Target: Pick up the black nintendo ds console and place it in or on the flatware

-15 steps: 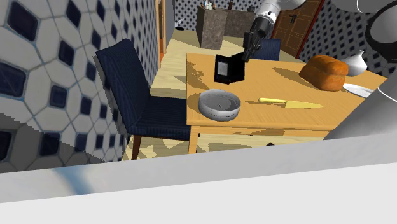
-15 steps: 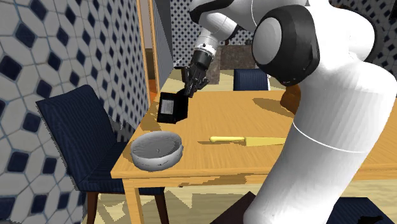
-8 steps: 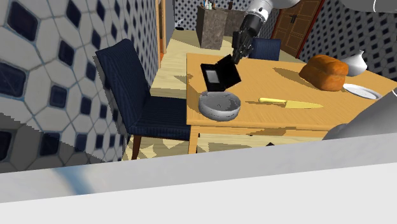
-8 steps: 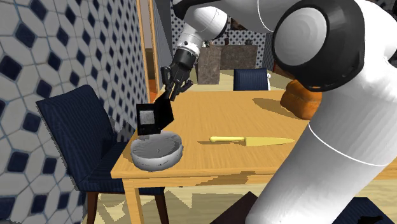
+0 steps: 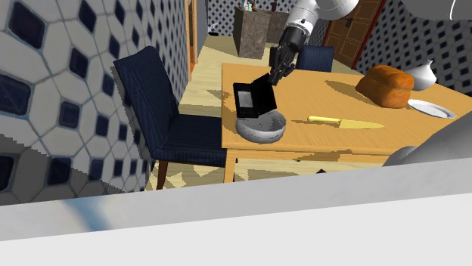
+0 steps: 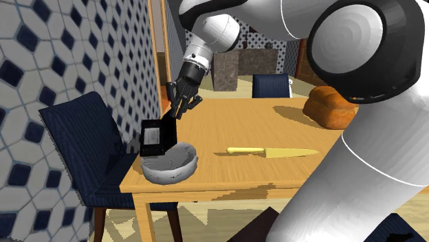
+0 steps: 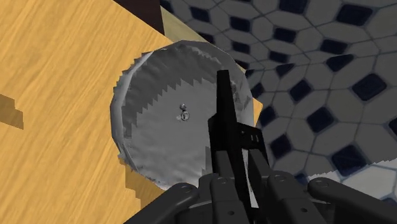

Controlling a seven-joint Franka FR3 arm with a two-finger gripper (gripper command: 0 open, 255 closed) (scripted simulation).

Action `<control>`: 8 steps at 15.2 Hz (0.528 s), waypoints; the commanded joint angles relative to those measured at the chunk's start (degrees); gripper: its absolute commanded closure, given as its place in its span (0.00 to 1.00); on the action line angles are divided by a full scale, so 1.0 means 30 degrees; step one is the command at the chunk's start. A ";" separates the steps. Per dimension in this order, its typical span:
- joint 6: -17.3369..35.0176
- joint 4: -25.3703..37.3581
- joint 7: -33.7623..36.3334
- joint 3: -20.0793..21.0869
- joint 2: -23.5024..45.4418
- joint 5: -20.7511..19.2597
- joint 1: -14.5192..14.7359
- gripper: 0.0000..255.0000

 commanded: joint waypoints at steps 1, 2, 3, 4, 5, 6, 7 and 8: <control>0.0485 -0.0535 -0.0219 0.0042 -0.0007 0.0003 0.0004 1.00; 0.0704 -0.0794 -0.0328 0.0053 -0.0021 0.0000 0.0000 1.00; 0.0923 -0.1049 -0.0438 0.0064 -0.0031 -0.0001 -0.0003 1.00; 0.1142 -0.1300 -0.0549 0.0075 -0.0038 0.0000 -0.0007 1.00; 0.1360 -0.1548 -0.0659 0.0084 -0.0040 0.0002 -0.0008 1.00; 0.1579 -0.1791 -0.0770 0.0091 -0.0039 0.0006 -0.0007 1.00; 0.1798 -0.2031 -0.0881 0.0095 -0.0033 0.0011 -0.0003 1.00; 0.2017 -0.2267 -0.0991 0.0097 -0.0024 0.0017 0.0003 1.00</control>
